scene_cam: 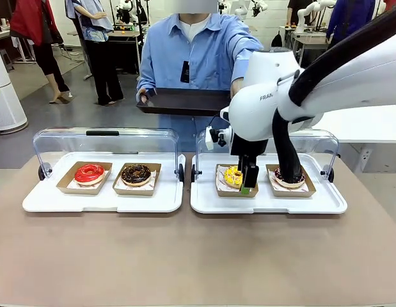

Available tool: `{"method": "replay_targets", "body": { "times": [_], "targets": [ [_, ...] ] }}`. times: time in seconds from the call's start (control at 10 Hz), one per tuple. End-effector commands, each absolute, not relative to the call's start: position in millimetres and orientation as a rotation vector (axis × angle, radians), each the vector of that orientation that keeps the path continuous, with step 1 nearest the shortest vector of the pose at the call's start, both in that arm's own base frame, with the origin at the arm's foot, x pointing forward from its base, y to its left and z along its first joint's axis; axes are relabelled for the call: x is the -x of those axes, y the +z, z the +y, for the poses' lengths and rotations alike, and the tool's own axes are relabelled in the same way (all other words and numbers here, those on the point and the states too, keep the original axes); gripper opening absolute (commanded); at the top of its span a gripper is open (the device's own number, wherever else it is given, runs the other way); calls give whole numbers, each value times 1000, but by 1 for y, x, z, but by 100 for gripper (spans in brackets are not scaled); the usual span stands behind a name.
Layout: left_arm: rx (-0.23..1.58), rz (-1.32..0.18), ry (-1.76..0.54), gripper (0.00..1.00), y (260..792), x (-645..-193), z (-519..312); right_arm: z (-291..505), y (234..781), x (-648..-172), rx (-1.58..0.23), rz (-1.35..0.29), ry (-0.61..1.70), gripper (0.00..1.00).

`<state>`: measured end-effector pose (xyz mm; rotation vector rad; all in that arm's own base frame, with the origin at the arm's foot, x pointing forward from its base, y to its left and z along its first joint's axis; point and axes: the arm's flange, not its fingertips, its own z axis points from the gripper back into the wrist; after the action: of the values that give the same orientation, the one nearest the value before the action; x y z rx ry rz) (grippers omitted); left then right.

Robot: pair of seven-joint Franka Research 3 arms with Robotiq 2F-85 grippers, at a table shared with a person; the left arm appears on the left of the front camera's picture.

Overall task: Provide the desired donut to the person.
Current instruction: Pick up and lift the Paper togo box containing the Donut pointed at by the person.

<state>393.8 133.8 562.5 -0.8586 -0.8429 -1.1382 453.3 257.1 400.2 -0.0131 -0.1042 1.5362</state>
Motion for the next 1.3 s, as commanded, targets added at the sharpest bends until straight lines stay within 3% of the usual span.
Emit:
{"method": "replay_targets", "body": {
  "times": [0.0,0.3,0.4,0.5,0.8,1.2],
  "targets": [
    [864,-852,-1145,100,564,-394,136,263,392,-472,-15,-105,1531,100],
    [864,-852,-1145,100,564,-394,136,266,388,-472,-21,-96,1512,100],
    [864,-852,-1145,100,564,-394,136,266,396,-469,29,-47,1374,100],
    [864,-852,-1145,100,564,-394,136,266,382,-472,-17,-88,1533,100],
    [864,-852,-1145,100,564,-394,136,266,382,-472,-17,-88,1533,100],
    [864,-852,-1145,100,564,-394,136,303,352,-475,82,-143,1366,100]
  ]
}}
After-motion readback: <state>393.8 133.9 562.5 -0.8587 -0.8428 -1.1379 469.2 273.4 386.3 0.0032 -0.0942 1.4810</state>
